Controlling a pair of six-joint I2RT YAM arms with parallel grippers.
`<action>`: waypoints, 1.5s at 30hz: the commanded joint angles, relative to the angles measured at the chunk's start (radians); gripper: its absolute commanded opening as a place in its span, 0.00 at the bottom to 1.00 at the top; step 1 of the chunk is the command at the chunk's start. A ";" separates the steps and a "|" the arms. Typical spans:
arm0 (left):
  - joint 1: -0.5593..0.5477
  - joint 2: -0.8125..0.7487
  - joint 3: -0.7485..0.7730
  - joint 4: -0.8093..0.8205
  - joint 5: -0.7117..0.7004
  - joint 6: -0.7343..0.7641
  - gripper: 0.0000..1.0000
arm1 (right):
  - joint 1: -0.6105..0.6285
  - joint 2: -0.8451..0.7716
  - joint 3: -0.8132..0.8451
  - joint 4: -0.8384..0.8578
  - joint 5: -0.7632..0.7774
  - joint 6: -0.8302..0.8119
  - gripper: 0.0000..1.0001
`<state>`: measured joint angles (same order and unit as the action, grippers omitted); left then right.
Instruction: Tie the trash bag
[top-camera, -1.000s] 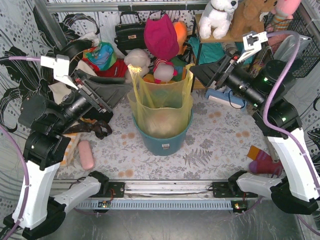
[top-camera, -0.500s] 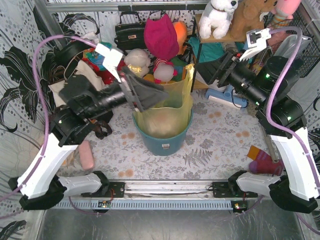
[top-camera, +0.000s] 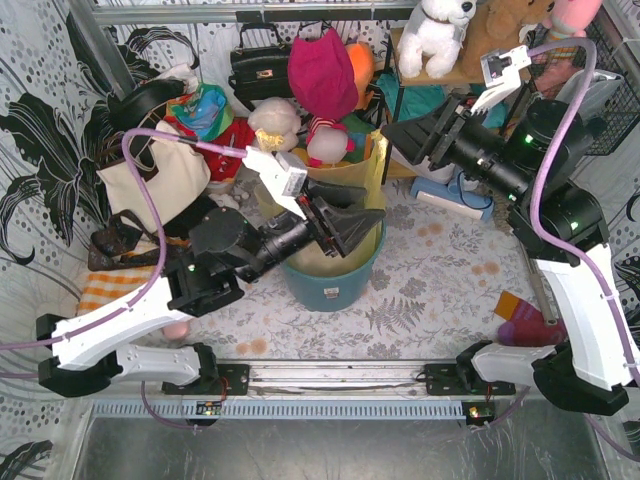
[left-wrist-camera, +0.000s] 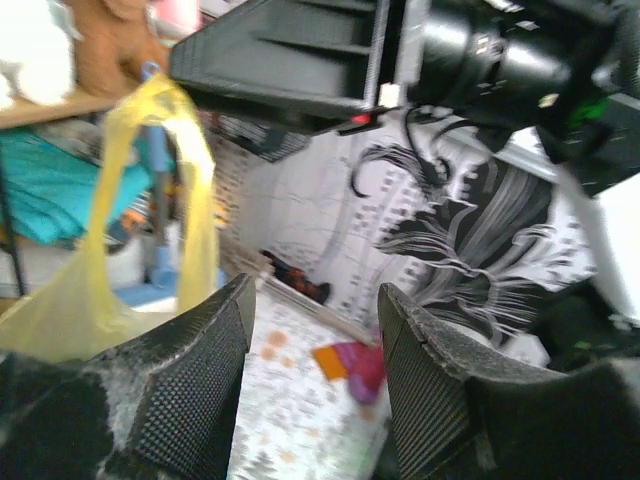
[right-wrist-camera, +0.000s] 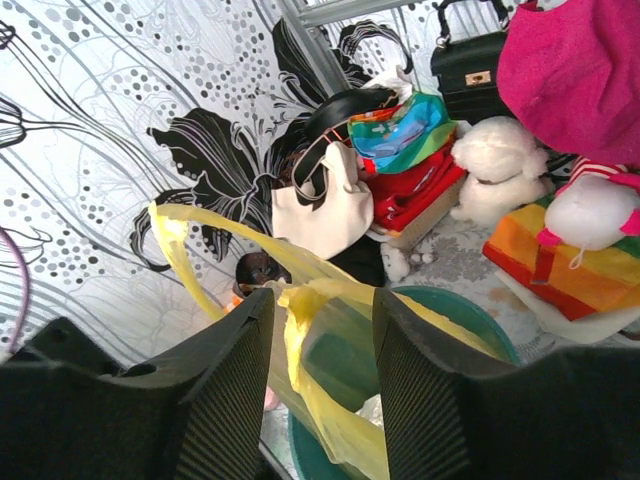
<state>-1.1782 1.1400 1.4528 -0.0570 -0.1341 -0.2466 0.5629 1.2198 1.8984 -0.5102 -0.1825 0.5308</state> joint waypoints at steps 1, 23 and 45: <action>-0.006 -0.026 -0.108 0.333 -0.164 0.199 0.60 | 0.006 0.019 0.058 0.004 -0.040 0.041 0.42; -0.006 0.052 -0.089 0.390 -0.237 0.298 0.59 | 0.006 0.050 0.117 -0.077 -0.048 0.049 0.34; -0.005 0.115 -0.119 0.563 -0.289 0.425 0.60 | 0.006 0.035 0.119 0.027 -0.093 0.089 0.00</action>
<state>-1.1786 1.2358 1.3354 0.3801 -0.3843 0.0986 0.5629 1.2755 1.9862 -0.5583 -0.2554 0.6064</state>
